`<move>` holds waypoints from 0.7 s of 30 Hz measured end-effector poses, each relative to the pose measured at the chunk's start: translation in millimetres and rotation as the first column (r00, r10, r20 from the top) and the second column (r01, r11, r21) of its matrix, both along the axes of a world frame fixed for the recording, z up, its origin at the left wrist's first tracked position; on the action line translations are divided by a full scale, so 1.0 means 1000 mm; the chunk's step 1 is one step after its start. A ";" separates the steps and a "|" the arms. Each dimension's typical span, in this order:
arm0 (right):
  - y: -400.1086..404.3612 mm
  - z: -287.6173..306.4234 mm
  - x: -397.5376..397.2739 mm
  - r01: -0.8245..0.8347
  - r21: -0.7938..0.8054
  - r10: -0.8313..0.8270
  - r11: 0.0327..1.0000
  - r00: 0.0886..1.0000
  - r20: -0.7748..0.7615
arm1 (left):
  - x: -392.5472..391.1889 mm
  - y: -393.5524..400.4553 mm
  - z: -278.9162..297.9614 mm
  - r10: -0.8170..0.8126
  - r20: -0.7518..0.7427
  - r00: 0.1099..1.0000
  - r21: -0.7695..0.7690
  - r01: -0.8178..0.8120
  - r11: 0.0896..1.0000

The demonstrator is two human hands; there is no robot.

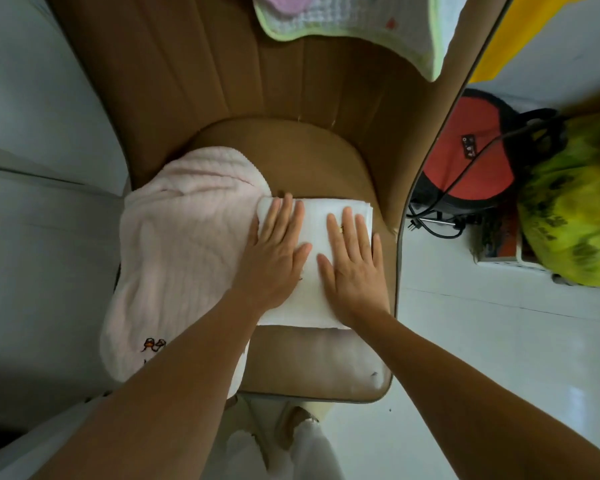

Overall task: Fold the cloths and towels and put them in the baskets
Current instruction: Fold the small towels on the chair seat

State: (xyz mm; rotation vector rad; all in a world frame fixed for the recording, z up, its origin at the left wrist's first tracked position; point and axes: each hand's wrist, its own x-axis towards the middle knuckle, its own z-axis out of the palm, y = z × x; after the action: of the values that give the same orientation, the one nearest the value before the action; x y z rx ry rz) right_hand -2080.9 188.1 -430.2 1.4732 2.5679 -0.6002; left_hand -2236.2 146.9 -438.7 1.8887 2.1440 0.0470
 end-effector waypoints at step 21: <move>0.055 0.033 -0.054 -0.403 0.046 0.385 0.914 0.899 0.207 | -0.084 -0.058 0.042 0.283 0.267 0.921 0.003 -0.295 0.956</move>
State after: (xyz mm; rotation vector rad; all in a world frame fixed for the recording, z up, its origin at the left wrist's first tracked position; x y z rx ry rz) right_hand -2134.8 243.4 -397.4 0.9260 2.6494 -0.2748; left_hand -2319.7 89.0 -397.2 1.4720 2.2252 0.3869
